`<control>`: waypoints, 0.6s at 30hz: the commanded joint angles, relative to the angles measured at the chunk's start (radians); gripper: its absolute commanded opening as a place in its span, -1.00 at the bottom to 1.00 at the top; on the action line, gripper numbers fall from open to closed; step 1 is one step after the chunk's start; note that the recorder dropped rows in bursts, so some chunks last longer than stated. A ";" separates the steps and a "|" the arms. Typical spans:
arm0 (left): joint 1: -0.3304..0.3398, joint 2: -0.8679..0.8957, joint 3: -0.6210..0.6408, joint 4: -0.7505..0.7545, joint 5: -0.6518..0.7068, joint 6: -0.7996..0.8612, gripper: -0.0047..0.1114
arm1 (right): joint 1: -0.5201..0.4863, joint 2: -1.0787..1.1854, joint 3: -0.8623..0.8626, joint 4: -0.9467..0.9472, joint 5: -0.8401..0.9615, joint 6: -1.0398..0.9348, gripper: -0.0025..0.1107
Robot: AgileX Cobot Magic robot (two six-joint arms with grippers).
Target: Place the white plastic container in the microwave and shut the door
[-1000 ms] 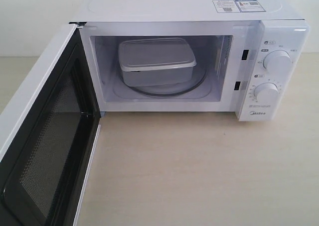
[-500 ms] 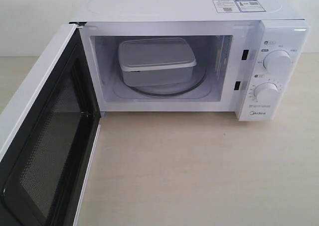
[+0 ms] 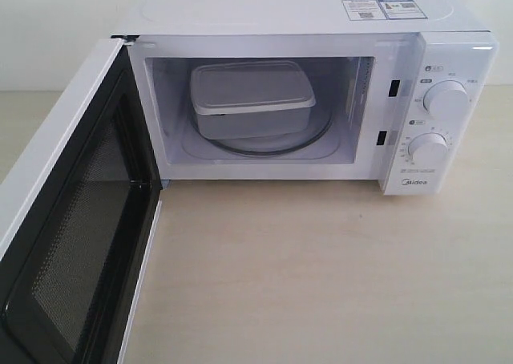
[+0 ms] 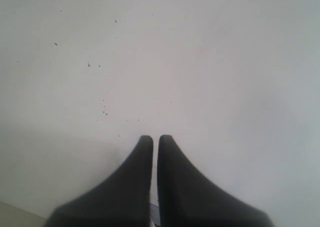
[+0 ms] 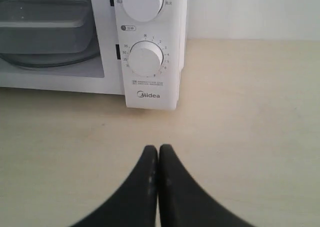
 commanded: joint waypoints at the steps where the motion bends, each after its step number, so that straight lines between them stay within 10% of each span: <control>1: -0.001 0.000 -0.007 0.003 0.000 0.005 -0.84 | -0.004 -0.005 0.000 0.003 0.001 0.001 -0.96; 18: -0.001 0.000 -0.007 0.003 0.000 0.005 -0.84 | -0.104 -0.005 0.000 0.003 0.001 0.001 -0.96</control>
